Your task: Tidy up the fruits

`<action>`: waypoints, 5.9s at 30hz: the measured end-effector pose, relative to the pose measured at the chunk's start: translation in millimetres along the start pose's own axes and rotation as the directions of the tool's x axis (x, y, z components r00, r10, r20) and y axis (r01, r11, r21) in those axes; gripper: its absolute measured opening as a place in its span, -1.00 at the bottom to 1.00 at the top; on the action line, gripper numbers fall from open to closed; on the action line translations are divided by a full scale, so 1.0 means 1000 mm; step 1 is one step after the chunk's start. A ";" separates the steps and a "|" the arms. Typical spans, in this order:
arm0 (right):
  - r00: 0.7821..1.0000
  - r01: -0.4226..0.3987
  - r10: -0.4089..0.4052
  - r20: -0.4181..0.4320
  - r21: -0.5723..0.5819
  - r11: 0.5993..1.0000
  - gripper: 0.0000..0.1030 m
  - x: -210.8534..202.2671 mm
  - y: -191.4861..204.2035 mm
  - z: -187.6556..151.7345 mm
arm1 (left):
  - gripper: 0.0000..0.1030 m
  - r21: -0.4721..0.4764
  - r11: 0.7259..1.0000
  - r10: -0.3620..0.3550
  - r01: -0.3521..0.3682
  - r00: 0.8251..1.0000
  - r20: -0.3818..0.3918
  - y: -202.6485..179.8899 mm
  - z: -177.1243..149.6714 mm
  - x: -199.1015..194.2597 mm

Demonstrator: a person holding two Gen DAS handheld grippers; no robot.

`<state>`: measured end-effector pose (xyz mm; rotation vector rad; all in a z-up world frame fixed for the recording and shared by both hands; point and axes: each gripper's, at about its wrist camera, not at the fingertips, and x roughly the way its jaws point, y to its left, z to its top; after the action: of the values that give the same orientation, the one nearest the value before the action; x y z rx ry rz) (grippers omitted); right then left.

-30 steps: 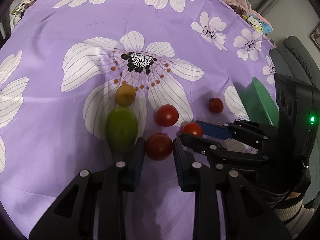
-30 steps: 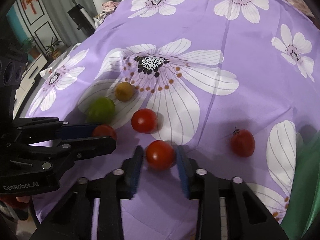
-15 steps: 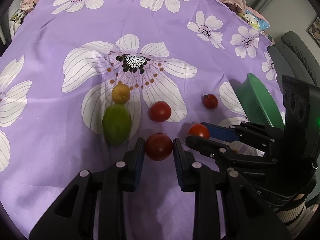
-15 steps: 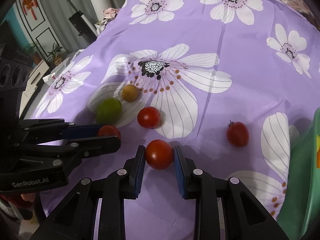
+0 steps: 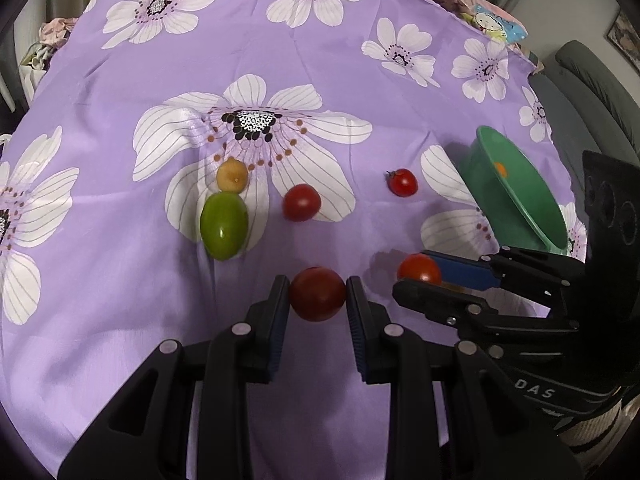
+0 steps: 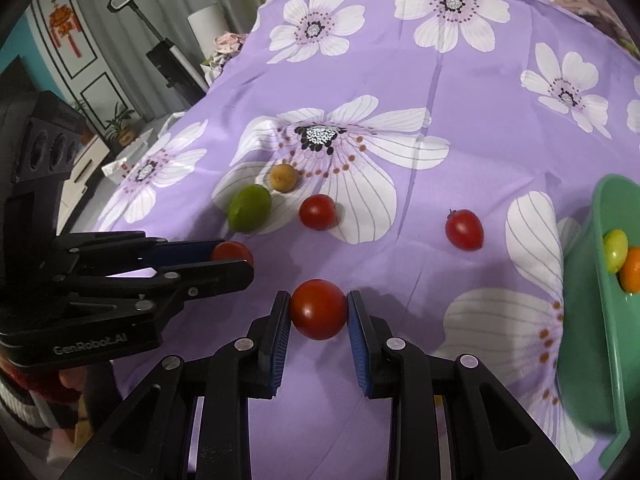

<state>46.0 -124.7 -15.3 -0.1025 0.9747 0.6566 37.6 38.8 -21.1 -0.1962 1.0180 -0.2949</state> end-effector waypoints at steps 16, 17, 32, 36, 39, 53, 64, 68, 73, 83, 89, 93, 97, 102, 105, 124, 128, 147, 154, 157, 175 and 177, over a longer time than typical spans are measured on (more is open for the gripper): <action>0.996 -0.021 0.017 0.086 0.051 0.998 -0.42 -0.041 -0.004 -0.029 | -0.45 0.064 0.998 0.021 -0.021 1.000 0.005 -0.036 -0.019 -0.014; 0.996 -0.023 0.018 0.090 0.052 0.998 -0.42 -0.042 -0.004 -0.030 | -0.45 0.067 0.998 0.021 -0.022 1.000 0.004 -0.039 -0.020 -0.014; 0.983 -0.035 0.017 0.185 0.094 0.995 -0.42 -0.071 -0.020 -0.040 | -0.45 0.132 0.991 0.036 -0.037 0.999 0.011 -0.070 -0.019 -0.018; 0.978 -0.038 0.017 0.206 0.103 0.994 -0.42 -0.078 -0.025 -0.043 | -0.45 0.153 0.988 0.038 -0.039 0.999 0.008 -0.077 -0.017 -0.015; 0.974 -0.040 0.011 0.226 0.123 0.992 -0.42 -0.084 -0.031 -0.044 | -0.45 0.169 0.985 0.035 -0.036 0.999 0.009 -0.085 -0.015 -0.015; 0.960 -0.013 -0.038 0.279 0.177 0.984 -0.42 -0.103 -0.058 -0.048 | -0.45 0.251 0.968 -0.002 -0.002 1.000 0.014 -0.118 0.006 -0.003; 0.946 0.017 -0.093 0.310 0.240 0.971 -0.42 -0.115 -0.083 -0.053 | -0.45 0.294 0.954 -0.067 0.057 0.998 0.022 -0.141 0.023 0.004; 0.941 0.028 -0.116 0.319 0.267 0.963 -0.42 -0.119 -0.093 -0.056 | -0.45 0.313 0.947 -0.089 0.077 0.996 0.023 -0.151 0.030 0.008; 0.934 0.044 -0.145 0.326 0.298 0.953 -0.42 -0.124 -0.104 -0.059 | -0.45 0.341 0.935 -0.115 0.097 0.993 0.033 -0.164 0.037 0.011; 0.922 0.084 -0.207 0.326 0.355 0.931 -0.42 -0.130 -0.127 -0.065 | -0.45 0.382 0.915 -0.147 0.126 0.989 0.025 -0.185 0.049 0.025; 0.916 0.108 -0.246 0.318 0.395 0.913 -0.42 -0.131 -0.143 -0.069 | -0.45 0.415 0.900 -0.157 0.134 0.987 0.022 -0.195 0.055 0.034; 0.915 0.121 -0.258 0.309 0.401 0.908 -0.42 -0.128 -0.148 -0.070 | -0.45 0.421 0.896 -0.160 0.143 0.987 0.007 -0.199 0.059 0.045; 0.913 0.138 -0.273 0.302 0.403 0.905 -0.42 -0.127 -0.151 -0.070 | -0.45 0.423 0.893 -0.163 0.150 0.987 -0.005 -0.203 0.061 0.054; 0.913 0.154 -0.288 0.290 0.407 0.900 -0.42 -0.126 -0.156 -0.071 | -0.45 0.421 0.894 -0.156 0.151 0.987 -0.022 -0.205 0.063 0.066; 0.914 0.163 -0.294 0.281 0.411 0.897 -0.42 -0.123 -0.159 -0.071 | -0.45 0.430 0.893 -0.140 0.136 0.990 -0.023 -0.207 0.063 0.070; 0.918 0.172 -0.304 0.254 0.435 0.884 -0.42 -0.115 -0.166 -0.069 | -0.27 0.448 0.885 -0.128 0.122 0.992 -0.017 -0.206 0.065 0.073; 0.919 0.174 -0.308 0.248 0.446 0.878 -0.36 -0.117 -0.165 -0.069 | -0.08 0.442 0.888 -0.141 0.126 0.990 0.002 -0.204 0.064 0.065; 0.921 0.146 -0.270 0.280 0.395 0.907 -0.33 -0.141 -0.122 -0.077 | 0.03 0.192 0.981 0.023 -0.027 0.999 0.024 -0.081 0.008 0.003; 0.943 0.122 -0.210 0.259 0.317 0.941 -0.33 -0.129 -0.091 -0.072 | 0.03 0.093 0.995 0.046 -0.046 0.999 0.002 -0.045 -0.015 -0.008; 0.954 0.113 -0.184 0.237 0.286 0.952 -0.33 -0.119 -0.079 -0.069 | 0.04 0.062 0.998 0.028 -0.028 1.000 0.005 -0.039 -0.021 -0.011; 0.988 0.093 -0.112 0.104 0.169 0.981 -0.33 -0.068 -0.032 -0.053 | 0.04 -0.043 0.999 -0.028 0.028 1.000 0.014 0.007 -0.039 -0.020; 0.989 0.097 -0.114 0.096 0.164 0.982 -0.33 -0.064 -0.030 -0.050 | 0.04 -0.050 0.998 -0.036 0.037 0.999 0.015 0.010 -0.039 -0.020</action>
<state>1.3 -196.8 0.9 0.0213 0.9104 0.4800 -3.7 54.3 -28.0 -0.2625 1.0094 -0.3010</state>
